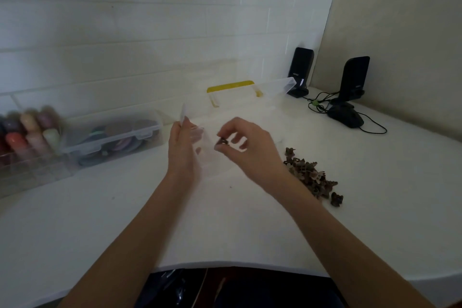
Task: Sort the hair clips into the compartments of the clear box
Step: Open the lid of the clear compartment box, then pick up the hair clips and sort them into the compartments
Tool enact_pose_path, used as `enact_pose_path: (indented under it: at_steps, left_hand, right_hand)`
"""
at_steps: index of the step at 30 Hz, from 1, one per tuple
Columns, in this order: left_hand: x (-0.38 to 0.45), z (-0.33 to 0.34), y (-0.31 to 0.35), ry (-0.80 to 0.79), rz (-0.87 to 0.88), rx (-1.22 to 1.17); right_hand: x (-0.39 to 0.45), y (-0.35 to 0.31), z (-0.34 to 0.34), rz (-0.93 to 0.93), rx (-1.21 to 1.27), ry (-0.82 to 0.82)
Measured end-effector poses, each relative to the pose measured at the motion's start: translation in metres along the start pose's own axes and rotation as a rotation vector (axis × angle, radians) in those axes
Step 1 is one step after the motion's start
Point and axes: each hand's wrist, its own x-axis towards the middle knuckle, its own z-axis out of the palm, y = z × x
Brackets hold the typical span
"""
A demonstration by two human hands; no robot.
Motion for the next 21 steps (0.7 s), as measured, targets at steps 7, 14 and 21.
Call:
enact_pose_path:
  at_steps: [7, 14, 21]
  left_hand:
    - [0.002, -0.004, 0.005, 0.011, -0.031, -0.031]
    - [0.01, -0.005, 0.002, -0.019, -0.072, -0.005]
    - [0.011, -0.008, 0.008, -0.066, -0.099, 0.037]
  right_hand:
    - [0.006, 0.005, 0.011, -0.121, -0.167, -0.056]
    - [-0.014, 0.039, -0.076, 0.007, -0.329, -0.255]
    - [-0.02, 0.067, -0.09, 0.098, -0.516, -0.556]
